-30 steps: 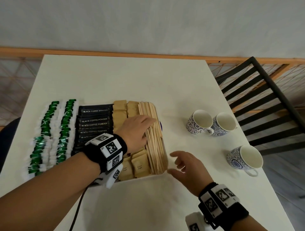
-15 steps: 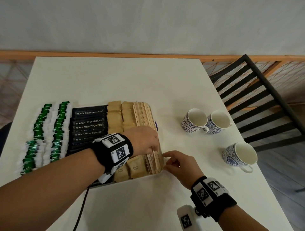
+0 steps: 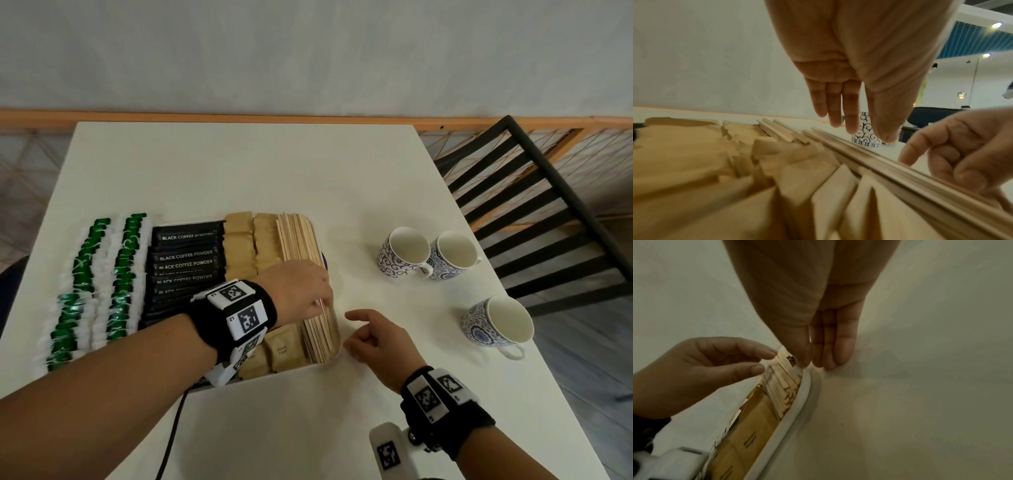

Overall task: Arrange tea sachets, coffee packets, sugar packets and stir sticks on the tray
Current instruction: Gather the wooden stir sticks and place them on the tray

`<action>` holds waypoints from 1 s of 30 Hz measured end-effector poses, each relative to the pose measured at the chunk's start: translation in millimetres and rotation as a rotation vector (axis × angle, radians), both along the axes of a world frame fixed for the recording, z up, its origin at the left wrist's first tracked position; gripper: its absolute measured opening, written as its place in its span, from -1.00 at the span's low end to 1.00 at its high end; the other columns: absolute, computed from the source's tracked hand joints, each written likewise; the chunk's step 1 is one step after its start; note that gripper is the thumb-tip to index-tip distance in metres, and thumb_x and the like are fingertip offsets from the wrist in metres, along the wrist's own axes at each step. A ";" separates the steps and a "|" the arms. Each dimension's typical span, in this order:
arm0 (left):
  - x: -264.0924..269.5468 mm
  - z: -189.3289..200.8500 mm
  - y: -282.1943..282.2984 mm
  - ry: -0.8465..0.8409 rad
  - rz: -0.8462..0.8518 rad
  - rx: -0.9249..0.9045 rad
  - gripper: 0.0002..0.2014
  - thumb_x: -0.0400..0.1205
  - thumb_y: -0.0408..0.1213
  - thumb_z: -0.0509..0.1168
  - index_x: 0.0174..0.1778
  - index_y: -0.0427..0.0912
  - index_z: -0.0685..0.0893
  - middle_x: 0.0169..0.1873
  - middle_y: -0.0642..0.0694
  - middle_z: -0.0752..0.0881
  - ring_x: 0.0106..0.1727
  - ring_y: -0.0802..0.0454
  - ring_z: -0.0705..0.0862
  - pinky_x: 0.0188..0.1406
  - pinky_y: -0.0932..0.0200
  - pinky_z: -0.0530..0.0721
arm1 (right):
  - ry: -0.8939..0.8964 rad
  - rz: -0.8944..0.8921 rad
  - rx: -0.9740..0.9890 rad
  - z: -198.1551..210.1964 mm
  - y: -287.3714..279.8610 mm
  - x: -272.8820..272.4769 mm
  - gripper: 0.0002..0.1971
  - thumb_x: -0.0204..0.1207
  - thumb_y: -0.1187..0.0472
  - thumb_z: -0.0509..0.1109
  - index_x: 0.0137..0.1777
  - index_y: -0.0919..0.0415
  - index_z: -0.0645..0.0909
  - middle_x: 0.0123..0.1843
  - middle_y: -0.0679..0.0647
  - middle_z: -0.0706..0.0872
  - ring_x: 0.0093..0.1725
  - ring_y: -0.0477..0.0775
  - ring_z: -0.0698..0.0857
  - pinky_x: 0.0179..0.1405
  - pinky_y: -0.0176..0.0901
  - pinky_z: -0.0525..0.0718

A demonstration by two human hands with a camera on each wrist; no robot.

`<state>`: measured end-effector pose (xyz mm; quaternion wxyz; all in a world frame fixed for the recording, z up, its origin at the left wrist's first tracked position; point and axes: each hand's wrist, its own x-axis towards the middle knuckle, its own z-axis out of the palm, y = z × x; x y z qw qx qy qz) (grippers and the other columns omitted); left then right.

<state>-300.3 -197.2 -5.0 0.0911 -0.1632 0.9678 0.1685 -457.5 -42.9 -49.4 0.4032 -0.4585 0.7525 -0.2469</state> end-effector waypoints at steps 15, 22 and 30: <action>203.8 33.1 -0.6 0.336 1.078 0.028 -0.77 0.67 -0.30 0.26 0.23 -0.09 0.68 0.22 -0.10 0.65 0.20 -0.08 0.61 0.15 0.07 0.51 | -0.122 -0.076 0.083 -4.0 -10.4 6.5 -0.70 0.63 0.24 0.29 0.35 0.17 0.54 -0.32 0.12 0.72 -0.39 0.03 0.65 -0.31 -0.18 0.68; 294.6 4.3 54.9 0.218 1.567 0.179 -0.61 0.63 -0.35 0.28 0.41 -0.20 0.52 0.21 -0.25 0.64 0.19 -0.22 0.60 0.19 -0.03 0.50 | -0.128 -0.094 0.057 -6.1 -6.5 18.1 -0.72 0.61 0.28 0.29 0.30 0.20 0.60 -0.39 0.13 0.72 -0.44 0.05 0.62 -0.37 -0.12 0.68; 298.9 -47.9 87.2 0.447 1.811 0.624 -0.75 0.63 -0.46 0.28 0.23 -0.39 0.62 -0.32 -0.27 0.63 -0.37 -0.15 0.59 -0.32 0.13 0.69 | -0.111 -0.109 0.038 -3.9 -0.5 27.3 -0.70 0.60 0.30 0.29 0.32 0.22 0.58 -0.36 0.15 0.73 -0.44 0.07 0.62 -0.38 -0.12 0.65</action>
